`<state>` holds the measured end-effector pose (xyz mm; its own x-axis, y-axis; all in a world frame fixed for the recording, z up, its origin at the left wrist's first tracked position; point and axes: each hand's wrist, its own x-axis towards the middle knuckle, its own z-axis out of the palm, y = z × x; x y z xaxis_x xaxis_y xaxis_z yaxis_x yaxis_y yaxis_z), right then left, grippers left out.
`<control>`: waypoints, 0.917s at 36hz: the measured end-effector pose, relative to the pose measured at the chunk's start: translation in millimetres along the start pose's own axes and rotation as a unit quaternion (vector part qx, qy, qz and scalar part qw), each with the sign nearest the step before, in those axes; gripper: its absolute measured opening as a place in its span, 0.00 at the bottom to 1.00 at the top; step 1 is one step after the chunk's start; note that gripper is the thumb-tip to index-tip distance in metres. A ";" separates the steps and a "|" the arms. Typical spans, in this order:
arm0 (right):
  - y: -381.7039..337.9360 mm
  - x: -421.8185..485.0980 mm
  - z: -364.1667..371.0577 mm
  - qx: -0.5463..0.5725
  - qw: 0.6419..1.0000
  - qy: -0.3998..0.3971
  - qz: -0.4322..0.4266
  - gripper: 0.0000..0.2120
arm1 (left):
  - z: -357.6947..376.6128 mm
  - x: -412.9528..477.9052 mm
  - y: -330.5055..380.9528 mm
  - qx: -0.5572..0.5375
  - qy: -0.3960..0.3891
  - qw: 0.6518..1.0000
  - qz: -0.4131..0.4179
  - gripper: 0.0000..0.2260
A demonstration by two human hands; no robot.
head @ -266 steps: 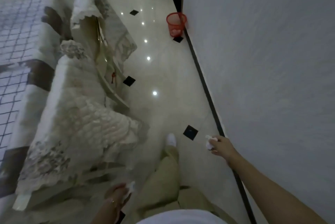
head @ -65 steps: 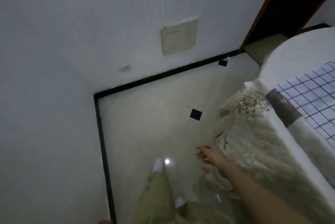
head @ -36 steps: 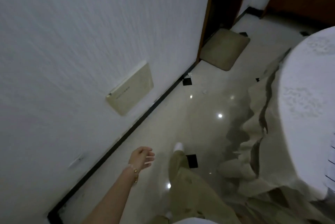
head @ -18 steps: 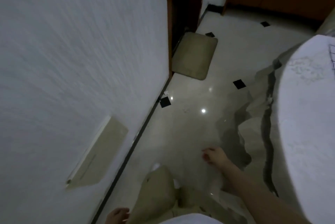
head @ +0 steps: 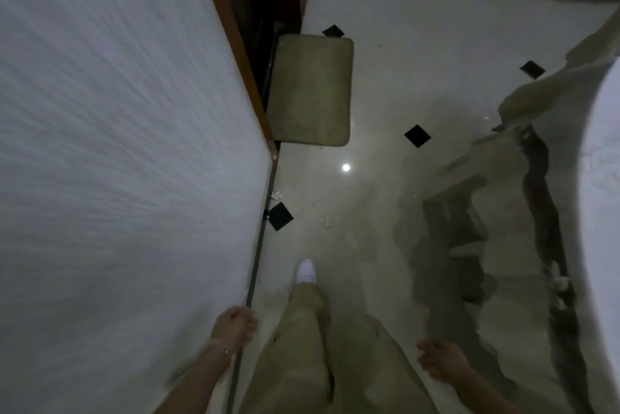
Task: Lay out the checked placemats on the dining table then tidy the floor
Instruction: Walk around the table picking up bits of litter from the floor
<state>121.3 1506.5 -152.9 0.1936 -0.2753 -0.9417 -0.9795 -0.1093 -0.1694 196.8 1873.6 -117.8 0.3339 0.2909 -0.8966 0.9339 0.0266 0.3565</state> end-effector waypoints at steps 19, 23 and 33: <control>-225.1 330.6 160.1 -0.117 0.987 -0.036 -0.102 0.14 | 130.5 409.7 113.3 0.199 0.012 0.974 0.109 0.08; -238.9 419.6 209.4 -0.195 0.965 -0.017 -0.176 0.21 | 160.4 496.3 108.5 0.254 0.040 0.952 0.167 0.15; -217.8 559.1 270.1 -0.280 0.908 0.111 -0.291 0.29 | 214.0 652.2 92.6 0.427 0.108 0.846 0.300 0.22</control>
<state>427.7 1634.3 -721.0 0.7371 -0.1944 -0.6472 -0.5372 -0.7495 -0.3868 528.4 1861.1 -725.8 0.8362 0.1774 -0.5189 0.3862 -0.8624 0.3274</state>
